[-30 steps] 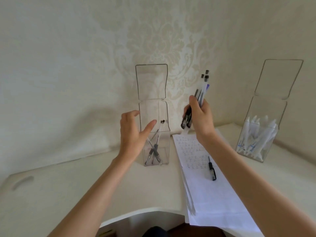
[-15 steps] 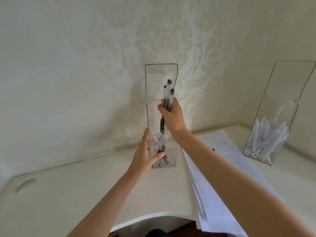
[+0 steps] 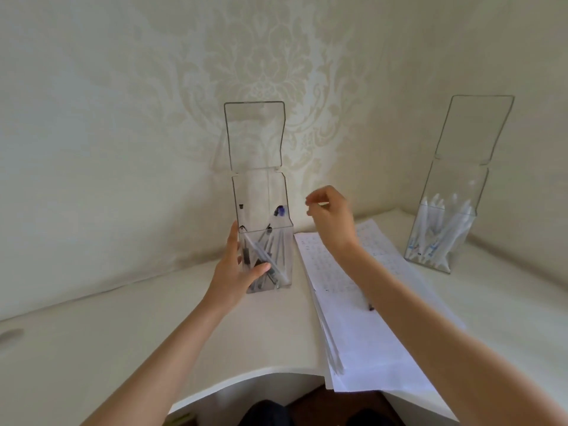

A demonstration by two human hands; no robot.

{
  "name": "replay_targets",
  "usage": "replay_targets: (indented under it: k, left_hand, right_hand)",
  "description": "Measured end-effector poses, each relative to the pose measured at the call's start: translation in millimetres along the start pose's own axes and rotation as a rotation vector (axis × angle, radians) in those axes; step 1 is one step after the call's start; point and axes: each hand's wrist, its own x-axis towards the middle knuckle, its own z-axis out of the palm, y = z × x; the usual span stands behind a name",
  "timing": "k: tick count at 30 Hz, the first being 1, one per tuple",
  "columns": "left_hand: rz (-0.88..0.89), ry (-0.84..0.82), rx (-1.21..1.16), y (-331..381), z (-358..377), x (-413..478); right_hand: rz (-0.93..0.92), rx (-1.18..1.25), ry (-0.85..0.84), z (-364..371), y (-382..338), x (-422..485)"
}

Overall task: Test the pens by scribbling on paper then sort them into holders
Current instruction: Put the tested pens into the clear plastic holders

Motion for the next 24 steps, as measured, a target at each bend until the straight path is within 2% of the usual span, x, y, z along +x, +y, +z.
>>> replay_targets:
  k: [5, 8, 12, 16, 18, 20, 22, 24]
  left_hand:
    - [0.026, 0.008, -0.088, 0.9, 13.8, -3.5]
    - [0.044, 0.068, -0.098, 0.0, 20.7, -3.9]
    - [0.037, 0.087, -0.067, 0.0, 22.1, -4.0]
    - [0.024, 0.074, -0.046, -0.5, 20.3, -4.2]
    - [0.007, 0.065, -0.034, 1.1, 18.1, -3.6]
    - [-0.002, 0.041, -0.031, 2.1, 12.1, -1.9]
    - [-0.015, 0.001, -0.01, 1.0, 5.3, -2.0]
    - [-0.011, -0.012, 0.019, -0.8, 1.5, -2.8]
  right_hand:
    - [0.295, -0.489, -0.046, -53.4, 56.7, 6.3]
    - [0.402, -0.859, -0.187, -69.8, 76.9, -2.0]
    - [0.433, -1.032, -0.303, -58.9, 88.8, -16.1]
    - [0.412, -0.987, -0.34, -40.6, 77.2, -16.4]
    - [0.303, -0.951, -0.266, -32.6, 64.3, -13.1]
    - [0.094, -0.711, -0.078, -25.4, 41.0, -9.6]
    - [-0.121, -0.329, 0.119, -18.9, 4.9, -7.6]
    - [-0.272, -0.083, 0.238, -12.4, -30.6, -5.6]
